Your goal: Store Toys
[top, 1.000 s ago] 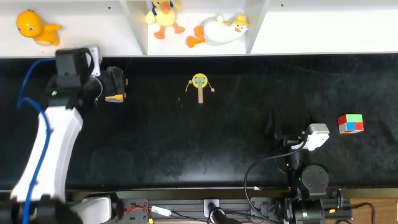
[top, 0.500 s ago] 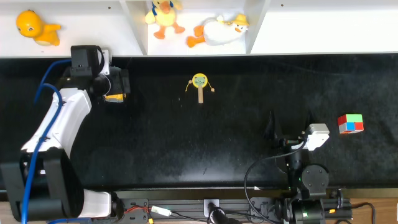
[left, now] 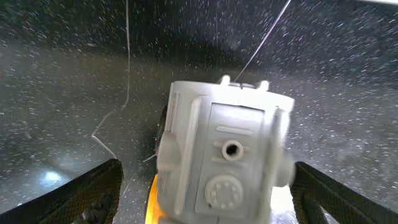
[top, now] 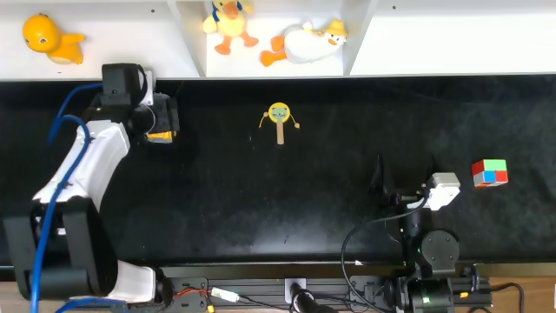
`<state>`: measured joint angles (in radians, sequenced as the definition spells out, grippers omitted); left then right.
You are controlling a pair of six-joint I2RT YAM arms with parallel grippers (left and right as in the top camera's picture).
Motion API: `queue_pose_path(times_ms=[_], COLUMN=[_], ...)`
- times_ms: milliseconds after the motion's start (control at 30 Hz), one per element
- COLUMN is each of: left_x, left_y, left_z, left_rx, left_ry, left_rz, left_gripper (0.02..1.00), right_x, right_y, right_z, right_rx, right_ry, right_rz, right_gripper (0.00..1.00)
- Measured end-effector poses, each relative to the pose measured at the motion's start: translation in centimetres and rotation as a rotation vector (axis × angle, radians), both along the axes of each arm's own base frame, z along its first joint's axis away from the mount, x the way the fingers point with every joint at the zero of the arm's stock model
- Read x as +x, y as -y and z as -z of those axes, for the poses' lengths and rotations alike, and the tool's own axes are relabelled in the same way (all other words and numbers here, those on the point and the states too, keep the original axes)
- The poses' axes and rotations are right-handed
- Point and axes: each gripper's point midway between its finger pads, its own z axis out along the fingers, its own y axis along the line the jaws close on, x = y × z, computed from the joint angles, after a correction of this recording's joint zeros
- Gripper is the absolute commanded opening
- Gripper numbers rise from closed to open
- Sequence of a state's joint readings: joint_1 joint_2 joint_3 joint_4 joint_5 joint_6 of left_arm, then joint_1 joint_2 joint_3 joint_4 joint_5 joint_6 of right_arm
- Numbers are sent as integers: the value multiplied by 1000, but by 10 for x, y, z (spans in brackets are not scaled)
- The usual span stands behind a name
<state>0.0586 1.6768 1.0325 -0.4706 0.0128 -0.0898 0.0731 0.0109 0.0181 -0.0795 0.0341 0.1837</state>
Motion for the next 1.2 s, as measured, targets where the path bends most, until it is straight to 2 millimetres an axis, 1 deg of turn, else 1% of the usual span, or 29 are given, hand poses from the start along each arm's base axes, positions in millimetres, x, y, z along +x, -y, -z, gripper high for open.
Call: queue_pose_path(times_ms=[133, 200, 267, 433, 733, 833, 967, 1067, 1200], left_x=[0, 2, 3, 6, 8, 8, 7, 1, -9], left_y=[0, -1, -1, -1, -1, -1, -1, 0, -1], left_z=[10, 9, 9, 7, 7, 7, 6, 4, -11], left_rx=[1, 3, 4, 6, 6, 4, 2, -2, 2], left_ry=[-19, -13, -7, 6, 12, 12, 9, -8, -7], left_rz=[-1, 2, 2, 5, 4, 1, -2, -9, -11], left_gripper=[816, 790, 735, 665, 610, 555, 520, 487, 448], right_x=[0, 0, 0, 0, 0, 0, 0, 0, 0], right_y=[0, 0, 0, 0, 0, 0, 0, 0, 0], right_z=[0, 0, 0, 0, 0, 0, 0, 0, 0], right_rx=[0, 0, 0, 0, 0, 0, 0, 0, 0], right_ry=[0, 0, 0, 0, 0, 0, 0, 0, 0], right_rz=[0, 0, 0, 0, 0, 0, 0, 0, 0], right_gripper=[996, 996, 996, 996, 996, 996, 993, 993, 996])
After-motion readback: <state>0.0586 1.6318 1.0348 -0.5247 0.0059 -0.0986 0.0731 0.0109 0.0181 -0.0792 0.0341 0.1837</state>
